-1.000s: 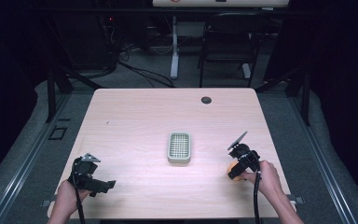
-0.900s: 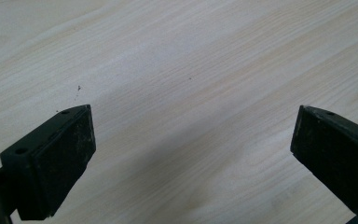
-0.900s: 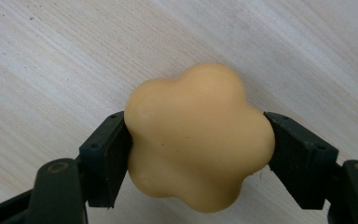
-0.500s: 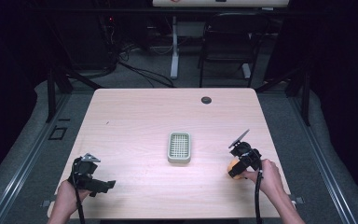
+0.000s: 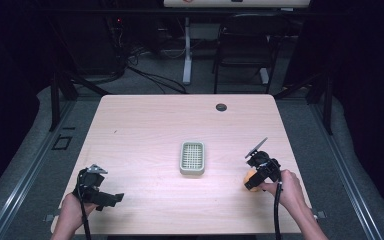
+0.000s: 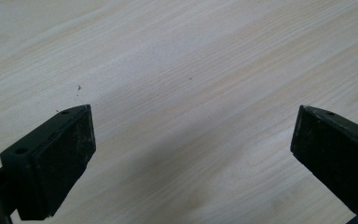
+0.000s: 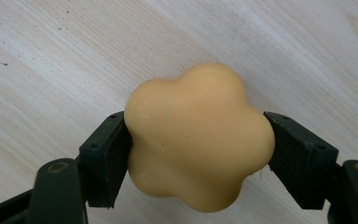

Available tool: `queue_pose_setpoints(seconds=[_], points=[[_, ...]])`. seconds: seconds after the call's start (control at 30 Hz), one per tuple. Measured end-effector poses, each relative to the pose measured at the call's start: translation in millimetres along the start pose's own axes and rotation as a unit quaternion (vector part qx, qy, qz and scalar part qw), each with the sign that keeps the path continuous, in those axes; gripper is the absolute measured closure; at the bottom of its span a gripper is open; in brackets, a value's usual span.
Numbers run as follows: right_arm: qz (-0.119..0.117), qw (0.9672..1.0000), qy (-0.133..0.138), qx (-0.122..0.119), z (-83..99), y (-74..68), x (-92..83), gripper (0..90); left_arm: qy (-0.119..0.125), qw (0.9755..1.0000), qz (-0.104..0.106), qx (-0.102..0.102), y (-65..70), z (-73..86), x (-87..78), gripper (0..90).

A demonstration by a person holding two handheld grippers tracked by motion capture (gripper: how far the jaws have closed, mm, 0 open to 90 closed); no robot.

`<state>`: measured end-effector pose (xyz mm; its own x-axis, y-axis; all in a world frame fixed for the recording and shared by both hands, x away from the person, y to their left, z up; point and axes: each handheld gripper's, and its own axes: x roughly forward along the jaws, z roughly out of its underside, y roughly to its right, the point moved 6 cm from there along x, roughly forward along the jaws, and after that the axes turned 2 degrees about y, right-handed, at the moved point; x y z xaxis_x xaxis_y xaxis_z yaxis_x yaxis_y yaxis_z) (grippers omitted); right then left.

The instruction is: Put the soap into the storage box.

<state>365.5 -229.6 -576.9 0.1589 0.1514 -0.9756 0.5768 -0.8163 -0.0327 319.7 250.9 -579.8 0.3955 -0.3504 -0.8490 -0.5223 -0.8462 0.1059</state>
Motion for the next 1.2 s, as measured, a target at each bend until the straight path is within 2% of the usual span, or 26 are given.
queue_pose_setpoints(seconds=[0.3, 0.4, 0.77, 0.8, 0.87, 0.9, 0.97, 1.0, 1.1, 1.2], points=[[-0.003, 1.0, 0.0, -0.006, -1.1, -3.3, -4.1, 26.5, 0.0, 1.0, 0.0, 0.0, -0.2, 0.0, -0.1, 0.1], [0.0, 0.9999, -0.008, -0.014, -1.1, -2.8, -7.2, 26.5, 0.0, 1.0, 0.0, -0.001, 0.0, 0.0, 0.0, 0.2], [0.003, 0.9999, 0.009, -0.014, -11.7, -7.3, -11.1, 26.5, 0.001, 1.0, 0.001, -0.002, -0.2, 0.2, -0.3, 0.2], [0.003, 0.9997, -0.002, -0.024, -12.2, -6.6, -13.2, 26.5, 0.0, 1.0, 0.002, -0.002, -0.1, 0.2, -0.5, 0.1], [0.0, 0.9998, 0.02, -0.008, -14.7, -10.1, -10.6, 26.5, 0.001, 1.0, 0.0, -0.003, -0.3, 0.3, -0.4, 0.1], [0.002, 0.9998, 0.003, -0.022, -15.0, -8.6, -13.3, 26.5, 0.001, 1.0, 0.0, -0.003, -0.5, 0.3, -0.5, 0.2], [0.002, 0.9998, 0.014, -0.016, -17.6, -10.2, -12.9, 26.5, 0.001, 1.0, 0.0, -0.003, -0.4, 0.4, -0.3, 0.1], [0.004, 0.9997, 0.006, -0.025, -18.7, -9.3, -14.9, 26.5, 0.001, 1.0, 0.001, -0.002, -0.2, 0.4, -0.3, 0.2], [0.0, 0.9996, 0.011, -0.025, -23.7, -11.7, -17.2, 26.5, 0.001, 1.0, -0.001, -0.003, 0.1, 0.6, -0.4, 0.2], [0.001, 0.9994, 0.007, -0.035, -28.5, -14.2, -19.9, 26.5, 0.001, 1.0, -0.003, -0.003, -0.9, 1.0, -0.5, 0.2]])
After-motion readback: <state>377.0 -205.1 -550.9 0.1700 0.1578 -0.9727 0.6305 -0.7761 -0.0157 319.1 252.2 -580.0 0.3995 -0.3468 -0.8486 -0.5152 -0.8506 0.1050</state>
